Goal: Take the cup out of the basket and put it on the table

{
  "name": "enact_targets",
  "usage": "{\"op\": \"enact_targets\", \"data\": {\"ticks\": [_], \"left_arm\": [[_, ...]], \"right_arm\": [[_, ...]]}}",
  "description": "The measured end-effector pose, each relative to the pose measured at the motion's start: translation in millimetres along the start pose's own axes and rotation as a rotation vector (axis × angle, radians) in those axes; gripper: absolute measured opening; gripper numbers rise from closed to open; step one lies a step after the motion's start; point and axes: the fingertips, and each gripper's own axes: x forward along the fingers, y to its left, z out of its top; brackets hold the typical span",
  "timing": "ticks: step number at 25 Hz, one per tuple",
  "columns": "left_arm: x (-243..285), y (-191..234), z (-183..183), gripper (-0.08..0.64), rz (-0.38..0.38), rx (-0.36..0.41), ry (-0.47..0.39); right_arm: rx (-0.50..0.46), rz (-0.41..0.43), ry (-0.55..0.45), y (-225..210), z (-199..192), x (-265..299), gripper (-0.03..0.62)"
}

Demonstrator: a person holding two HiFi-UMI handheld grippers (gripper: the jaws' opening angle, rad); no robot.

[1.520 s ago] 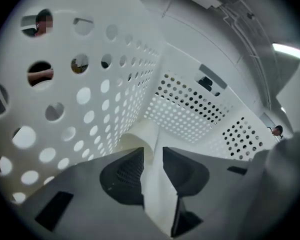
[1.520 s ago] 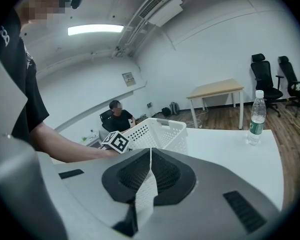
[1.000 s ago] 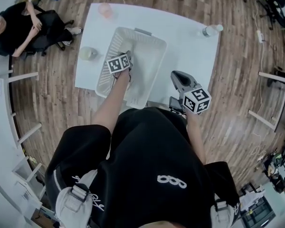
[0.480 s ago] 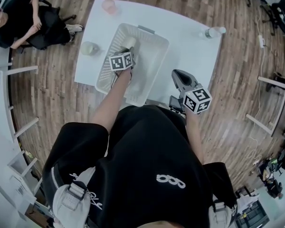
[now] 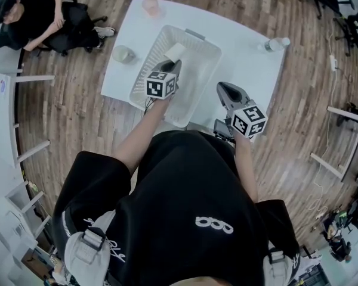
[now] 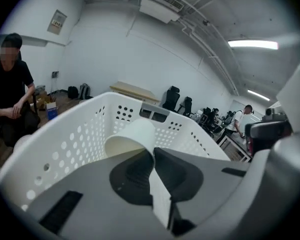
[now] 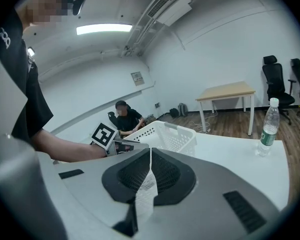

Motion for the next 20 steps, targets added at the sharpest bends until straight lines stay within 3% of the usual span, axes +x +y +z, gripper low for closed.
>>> {"op": "enact_targets", "data": {"ticks": [8,15,20], "left_arm": [[-72.6,-29.5,47.3,0.018,-0.038,0.094,-0.156],[-146.7,-23.9,58.6,0.018,-0.002,0.143,-0.226],[-183.7,-9.9,47.6,0.017,0.035,0.147,-0.244]], "right_arm": [[-0.056,0.062,-0.020,25.8,8.1,11.9,0.026],[-0.103,0.128,-0.044,56.5,26.0,28.0,0.026],[-0.135,0.171,-0.053,77.5,34.2,45.8,0.026]]}}
